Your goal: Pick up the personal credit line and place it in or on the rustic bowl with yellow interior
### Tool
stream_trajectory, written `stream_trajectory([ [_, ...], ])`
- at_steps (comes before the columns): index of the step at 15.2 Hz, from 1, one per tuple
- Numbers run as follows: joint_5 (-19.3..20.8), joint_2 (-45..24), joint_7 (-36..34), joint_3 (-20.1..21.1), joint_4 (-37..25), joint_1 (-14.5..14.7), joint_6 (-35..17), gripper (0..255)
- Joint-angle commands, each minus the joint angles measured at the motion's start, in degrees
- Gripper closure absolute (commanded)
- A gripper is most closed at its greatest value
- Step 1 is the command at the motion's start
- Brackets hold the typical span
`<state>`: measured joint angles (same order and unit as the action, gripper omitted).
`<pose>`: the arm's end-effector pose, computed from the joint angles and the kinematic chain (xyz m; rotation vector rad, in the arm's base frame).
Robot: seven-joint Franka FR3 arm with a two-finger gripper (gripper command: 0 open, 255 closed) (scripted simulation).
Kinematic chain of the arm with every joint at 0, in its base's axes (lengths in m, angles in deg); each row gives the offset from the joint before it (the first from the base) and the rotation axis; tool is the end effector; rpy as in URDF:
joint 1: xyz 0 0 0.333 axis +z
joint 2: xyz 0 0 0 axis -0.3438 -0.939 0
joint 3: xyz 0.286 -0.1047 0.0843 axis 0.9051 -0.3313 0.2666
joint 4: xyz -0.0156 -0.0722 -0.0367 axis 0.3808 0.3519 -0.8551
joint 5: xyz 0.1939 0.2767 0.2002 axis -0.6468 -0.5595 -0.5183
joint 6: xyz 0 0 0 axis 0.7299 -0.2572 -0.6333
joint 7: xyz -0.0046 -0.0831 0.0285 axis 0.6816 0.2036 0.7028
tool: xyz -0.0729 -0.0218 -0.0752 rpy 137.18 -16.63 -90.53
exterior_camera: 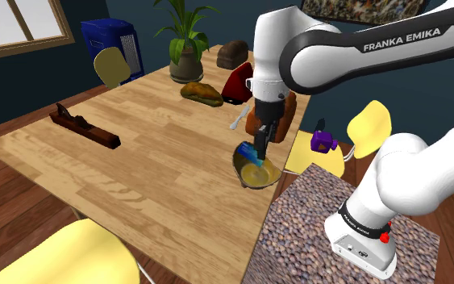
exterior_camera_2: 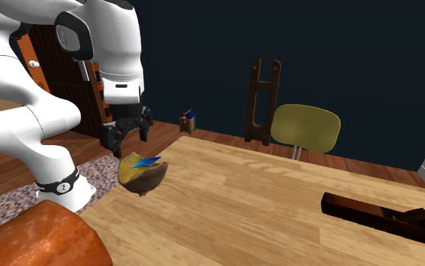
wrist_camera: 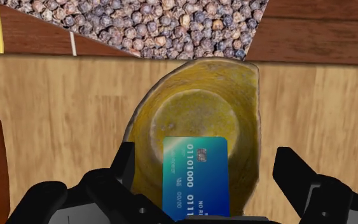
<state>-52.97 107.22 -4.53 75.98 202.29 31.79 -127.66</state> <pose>0.3201 0.1678 0.4509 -3.0884 -0.4960 0.2311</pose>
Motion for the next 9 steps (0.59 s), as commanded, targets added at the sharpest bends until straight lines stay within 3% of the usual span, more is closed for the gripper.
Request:
stream_trajectory([
  [1,0.4,0.2,-0.1,-0.4,-3.5,-0.2,3.8,0],
  [9,0.6,0.2,-0.2,-0.6,-5.0,-0.3,5.3,0],
])
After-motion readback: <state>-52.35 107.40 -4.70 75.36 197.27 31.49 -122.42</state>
